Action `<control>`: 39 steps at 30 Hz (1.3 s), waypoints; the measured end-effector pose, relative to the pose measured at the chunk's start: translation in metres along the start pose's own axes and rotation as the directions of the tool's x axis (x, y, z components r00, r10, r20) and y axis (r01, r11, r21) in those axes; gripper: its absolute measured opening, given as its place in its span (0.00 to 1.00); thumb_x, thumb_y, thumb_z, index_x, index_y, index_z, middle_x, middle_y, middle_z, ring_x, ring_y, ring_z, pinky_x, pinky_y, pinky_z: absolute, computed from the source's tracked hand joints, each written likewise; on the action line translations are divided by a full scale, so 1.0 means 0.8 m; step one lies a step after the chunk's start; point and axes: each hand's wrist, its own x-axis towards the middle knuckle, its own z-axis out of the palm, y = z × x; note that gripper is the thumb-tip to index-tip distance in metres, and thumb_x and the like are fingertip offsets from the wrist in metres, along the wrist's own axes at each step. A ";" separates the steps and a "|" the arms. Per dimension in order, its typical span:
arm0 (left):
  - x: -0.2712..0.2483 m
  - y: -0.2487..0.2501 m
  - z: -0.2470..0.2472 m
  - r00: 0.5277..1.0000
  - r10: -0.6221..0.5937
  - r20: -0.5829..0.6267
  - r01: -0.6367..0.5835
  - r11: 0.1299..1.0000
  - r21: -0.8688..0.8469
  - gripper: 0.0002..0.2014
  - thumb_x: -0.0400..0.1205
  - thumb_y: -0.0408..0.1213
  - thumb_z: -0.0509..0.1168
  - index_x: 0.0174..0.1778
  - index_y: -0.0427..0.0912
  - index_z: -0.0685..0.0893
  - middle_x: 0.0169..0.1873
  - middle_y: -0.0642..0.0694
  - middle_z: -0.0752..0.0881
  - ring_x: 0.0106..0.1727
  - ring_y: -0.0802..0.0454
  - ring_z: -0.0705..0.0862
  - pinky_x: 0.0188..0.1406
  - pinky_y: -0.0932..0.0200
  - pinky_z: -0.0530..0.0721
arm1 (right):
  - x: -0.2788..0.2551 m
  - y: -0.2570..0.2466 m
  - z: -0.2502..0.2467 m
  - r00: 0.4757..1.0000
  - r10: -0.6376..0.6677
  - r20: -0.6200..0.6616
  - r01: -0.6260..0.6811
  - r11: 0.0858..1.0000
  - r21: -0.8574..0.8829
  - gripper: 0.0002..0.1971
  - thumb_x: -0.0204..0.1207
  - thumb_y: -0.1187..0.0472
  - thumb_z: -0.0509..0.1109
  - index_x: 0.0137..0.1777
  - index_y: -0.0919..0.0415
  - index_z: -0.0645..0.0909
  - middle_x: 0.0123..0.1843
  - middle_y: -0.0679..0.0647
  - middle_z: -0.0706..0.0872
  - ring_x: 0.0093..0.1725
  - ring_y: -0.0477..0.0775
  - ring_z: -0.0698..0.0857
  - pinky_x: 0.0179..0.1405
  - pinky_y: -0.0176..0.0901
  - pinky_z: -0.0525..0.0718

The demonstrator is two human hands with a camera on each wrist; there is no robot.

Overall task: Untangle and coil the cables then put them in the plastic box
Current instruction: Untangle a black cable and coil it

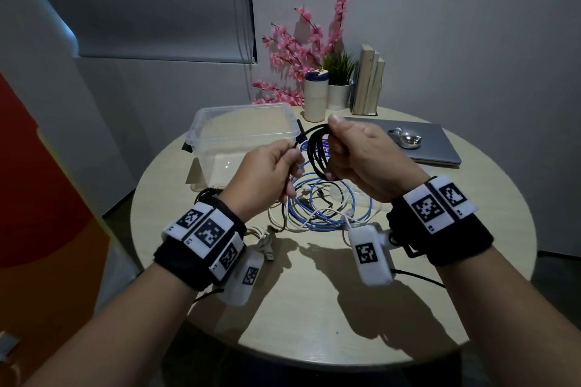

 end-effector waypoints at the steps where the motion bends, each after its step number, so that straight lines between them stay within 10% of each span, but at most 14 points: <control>1: -0.002 -0.002 0.002 1.000 -0.011 0.017 0.011 1.000 0.005 0.12 0.88 0.34 0.55 0.40 0.42 0.79 0.32 0.48 0.82 0.20 0.58 0.80 0.16 0.66 0.75 | 0.001 -0.002 0.000 1.000 -0.006 -0.002 0.006 0.998 0.059 0.23 0.88 0.53 0.50 0.30 0.58 0.64 0.21 0.50 0.59 0.20 0.48 0.59 0.31 0.45 0.70; 8: -0.017 -0.012 0.018 0.986 -0.090 0.142 0.090 0.996 0.006 0.10 0.87 0.31 0.56 0.42 0.40 0.80 0.30 0.46 0.82 0.22 0.59 0.79 0.20 0.66 0.78 | 0.008 -0.009 0.003 0.987 -0.048 -0.153 0.094 0.947 0.308 0.21 0.88 0.51 0.50 0.35 0.61 0.69 0.17 0.49 0.62 0.15 0.46 0.61 0.23 0.40 0.73; 19: -0.011 -0.031 -0.005 0.990 -0.143 0.002 0.140 0.972 0.188 0.05 0.80 0.34 0.68 0.39 0.38 0.84 0.29 0.46 0.88 0.30 0.56 0.87 0.43 0.56 0.88 | 0.003 -0.013 0.002 0.986 -0.050 -0.160 0.093 0.957 0.274 0.20 0.86 0.54 0.55 0.32 0.59 0.66 0.17 0.46 0.64 0.15 0.43 0.61 0.18 0.31 0.63; 25: -0.003 -0.024 -0.020 0.972 -0.221 -0.079 0.209 0.967 -0.144 0.10 0.85 0.28 0.58 0.38 0.38 0.72 0.37 0.34 0.86 0.36 0.44 0.88 0.37 0.58 0.89 | 0.004 -0.006 0.000 0.980 0.008 -0.199 0.045 0.965 0.259 0.18 0.86 0.53 0.55 0.34 0.58 0.65 0.19 0.45 0.67 0.15 0.42 0.63 0.13 0.32 0.63; 39: -0.005 -0.049 -0.027 0.947 -0.300 -0.113 0.302 0.953 0.002 0.11 0.79 0.25 0.67 0.33 0.39 0.78 0.31 0.42 0.85 0.35 0.45 0.89 0.48 0.40 0.88 | 0.012 -0.001 -0.007 0.964 -0.079 -0.256 0.107 0.989 0.098 0.19 0.87 0.54 0.53 0.33 0.58 0.67 0.22 0.46 0.67 0.26 0.47 0.65 0.29 0.38 0.67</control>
